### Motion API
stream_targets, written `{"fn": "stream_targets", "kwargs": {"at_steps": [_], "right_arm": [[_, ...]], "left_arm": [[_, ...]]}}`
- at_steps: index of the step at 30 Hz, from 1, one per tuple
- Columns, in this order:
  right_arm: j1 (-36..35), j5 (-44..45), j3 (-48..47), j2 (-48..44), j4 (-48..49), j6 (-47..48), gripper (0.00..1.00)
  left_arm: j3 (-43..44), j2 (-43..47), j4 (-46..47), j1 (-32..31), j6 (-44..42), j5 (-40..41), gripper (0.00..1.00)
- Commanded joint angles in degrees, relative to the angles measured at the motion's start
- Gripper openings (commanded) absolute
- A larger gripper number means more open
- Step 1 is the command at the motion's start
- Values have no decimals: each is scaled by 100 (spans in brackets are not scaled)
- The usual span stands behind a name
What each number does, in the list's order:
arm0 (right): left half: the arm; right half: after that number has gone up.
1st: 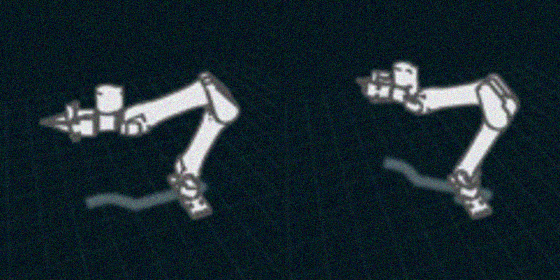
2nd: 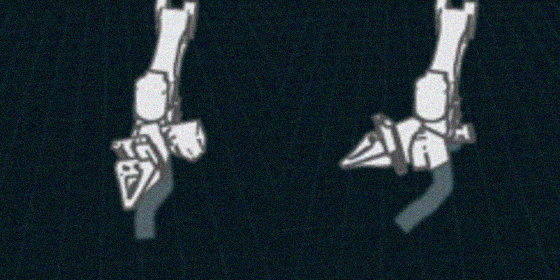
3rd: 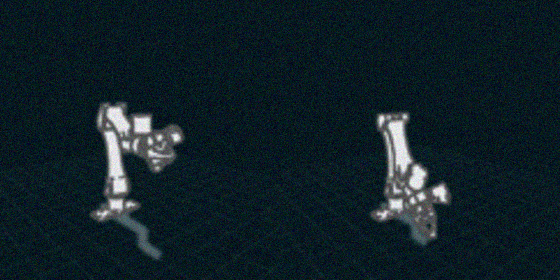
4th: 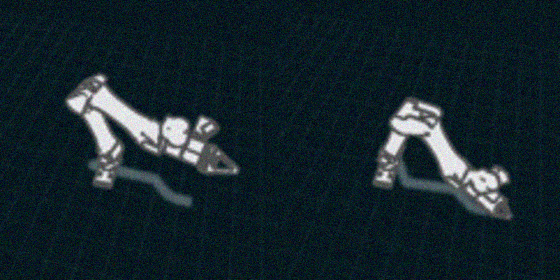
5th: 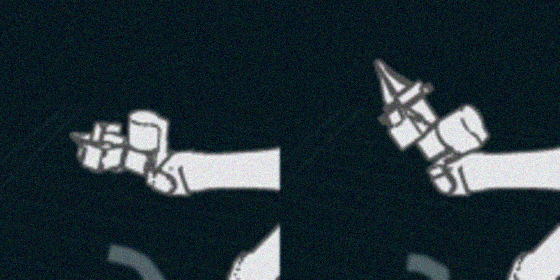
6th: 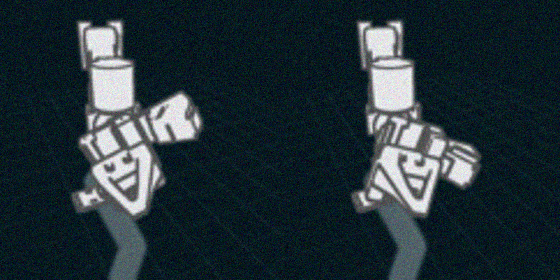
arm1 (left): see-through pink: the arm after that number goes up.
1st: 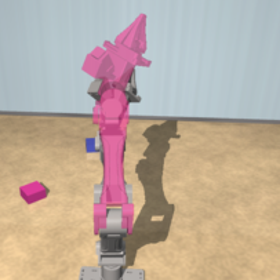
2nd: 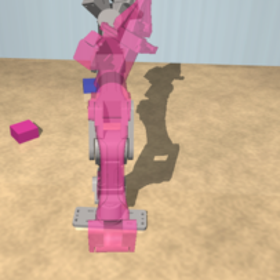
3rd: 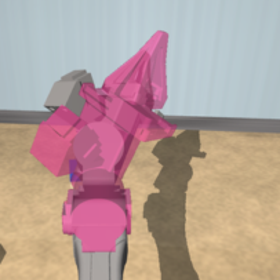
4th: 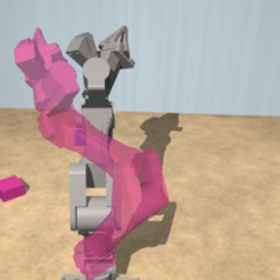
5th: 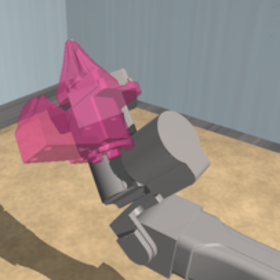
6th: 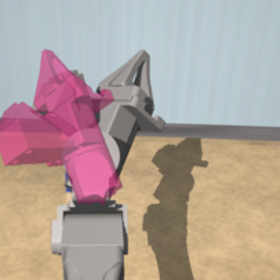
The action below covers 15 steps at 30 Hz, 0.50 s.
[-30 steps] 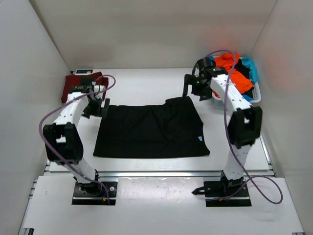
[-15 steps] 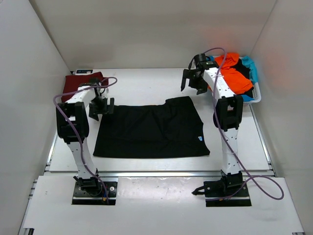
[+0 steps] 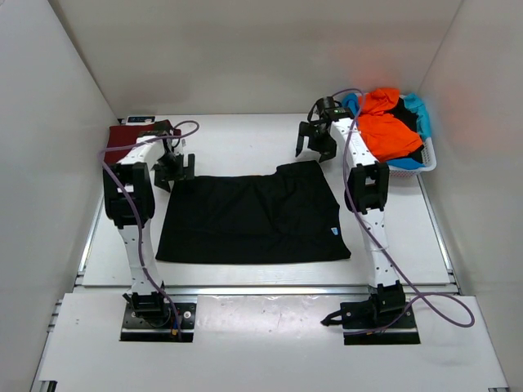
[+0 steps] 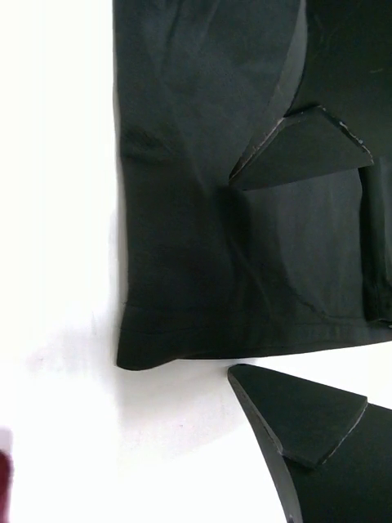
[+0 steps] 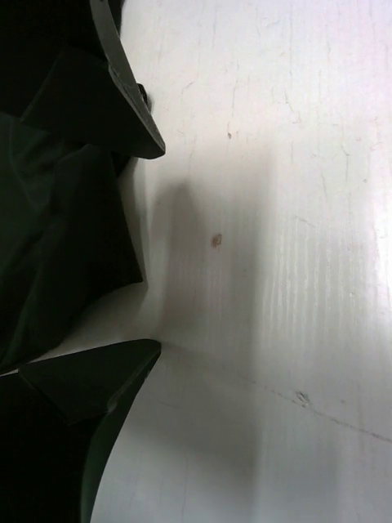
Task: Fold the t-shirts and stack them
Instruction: Grap the side of the flattened tshirt furthest away from the robot with both arms
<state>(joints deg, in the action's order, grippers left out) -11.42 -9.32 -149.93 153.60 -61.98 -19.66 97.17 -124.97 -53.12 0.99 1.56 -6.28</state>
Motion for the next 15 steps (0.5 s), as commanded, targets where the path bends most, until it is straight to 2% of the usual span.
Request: {"fn": "stream_targets", "kwargs": {"at_steps": [1,3,5,6,7,8,9,10,11,12,13,14,15], "right_arm": [[-141,-122,-116,153,-499,50,88],[-115,-218,-46,153,-465,77,78],[-97,-350,-54,126,-438,15,61],[-62,-403,-98,109,-438,6,50],[-36,-412,-72,83,-456,-37,44],[8,-439,-63,82,-473,-116,28],[69,-448,-80,65,-552,-117,17],[78,-491,-89,82,-579,-100,13],[131,-509,-185,74,-640,-91,4],[149,-561,-212,74,-693,-65,0],[158,-649,-282,108,-719,-38,0],[192,-737,-396,100,-746,-55,0],[193,-860,-449,91,-737,-38,0]], "left_arm": [[144,-317,101,-21,72,-399,99],[267,-370,127,-20,72,-435,98],[382,-476,118,-20,37,-435,90],[434,-537,127,-38,81,-444,83],[409,-529,144,-12,72,-444,71],[443,-581,127,-38,72,-470,65],[444,-608,101,-21,29,-583,55],[435,-616,83,-20,37,-654,43],[426,-660,100,6,11,-742,28],[452,-669,100,-20,11,-760,20],[392,-678,92,-38,11,-778,4],[417,-687,74,-21,-7,-787,0],[452,-669,65,-20,-42,-821,0]]}}
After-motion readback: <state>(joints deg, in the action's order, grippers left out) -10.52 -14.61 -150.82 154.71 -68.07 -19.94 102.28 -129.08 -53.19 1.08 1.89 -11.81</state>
